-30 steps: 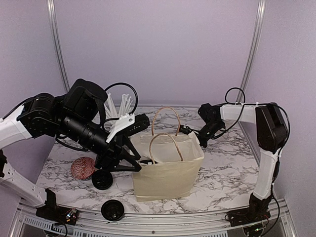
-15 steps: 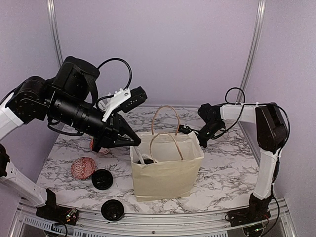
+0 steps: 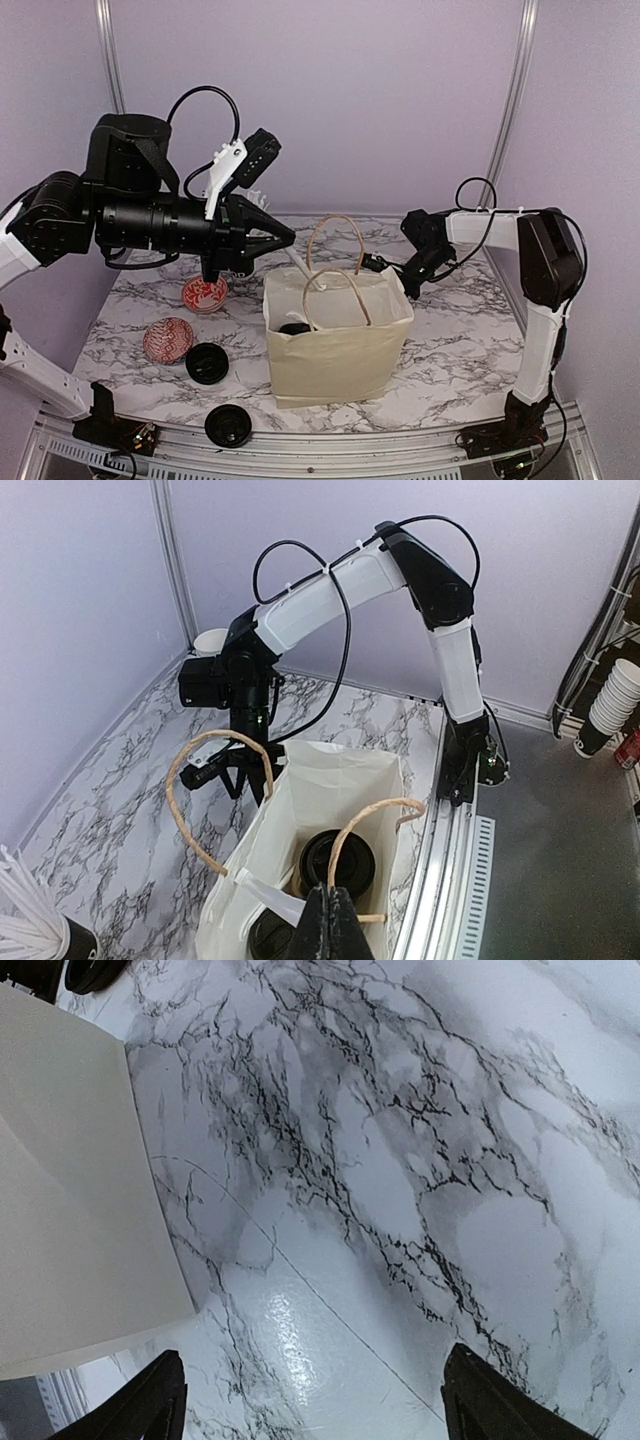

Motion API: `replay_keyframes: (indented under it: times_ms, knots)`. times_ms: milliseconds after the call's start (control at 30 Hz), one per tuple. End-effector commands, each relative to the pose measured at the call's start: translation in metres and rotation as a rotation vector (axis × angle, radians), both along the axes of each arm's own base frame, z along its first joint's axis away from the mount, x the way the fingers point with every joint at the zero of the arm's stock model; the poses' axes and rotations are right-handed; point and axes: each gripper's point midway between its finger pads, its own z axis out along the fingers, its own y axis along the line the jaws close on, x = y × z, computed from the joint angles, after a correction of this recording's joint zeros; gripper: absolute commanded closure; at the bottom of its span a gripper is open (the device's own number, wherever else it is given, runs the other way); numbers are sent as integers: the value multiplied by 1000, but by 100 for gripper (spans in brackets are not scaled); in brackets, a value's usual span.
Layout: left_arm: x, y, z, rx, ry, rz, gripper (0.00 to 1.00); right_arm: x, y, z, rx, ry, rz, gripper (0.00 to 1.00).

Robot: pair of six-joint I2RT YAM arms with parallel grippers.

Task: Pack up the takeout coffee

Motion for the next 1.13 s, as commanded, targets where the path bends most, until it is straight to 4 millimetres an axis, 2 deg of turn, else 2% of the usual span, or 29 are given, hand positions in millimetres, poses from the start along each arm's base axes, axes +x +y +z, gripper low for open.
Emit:
replay_keyframes:
  times_ms: [0,133,267,300,333,367,400,467,567,633,733,800,833,1000,1100]
  knots:
    - [-3,-33,26,-188,17,-60,100,3,5,7,4,-21,15,14]
    - [-4,-54,21,-231,67,-107,100,2,5,7,3,-19,17,14]
    - [8,-71,5,-230,124,-76,100,1,5,9,6,-22,18,14]
    - [16,-70,0,-218,130,-36,95,2,6,12,12,-22,19,14]
    - [25,-67,-3,-206,132,13,80,2,6,18,18,-27,21,14]
    - [37,-61,-7,-191,131,71,61,5,5,26,15,-42,18,4]
    - [44,-53,-8,-176,126,114,50,10,2,38,12,-72,12,2]
    - [63,-35,-7,-157,101,224,31,25,-9,73,26,-149,-21,1]
    - [75,-5,9,-151,16,319,15,59,-35,146,100,-300,-143,1]
    - [86,20,22,-146,-55,414,5,84,-61,191,177,-381,-280,1]
    - [115,66,33,-111,-130,620,1,109,-107,250,343,-474,-501,1]
    - [142,103,35,-76,-168,800,1,114,-136,279,381,-552,-628,1]
    - [154,121,34,-57,-189,882,1,115,-145,288,366,-600,-666,1]
    - [207,209,20,49,-243,1219,1,99,-168,328,370,-797,-806,1]
    - [221,231,7,58,-216,1287,1,87,-182,343,381,-900,-896,1]
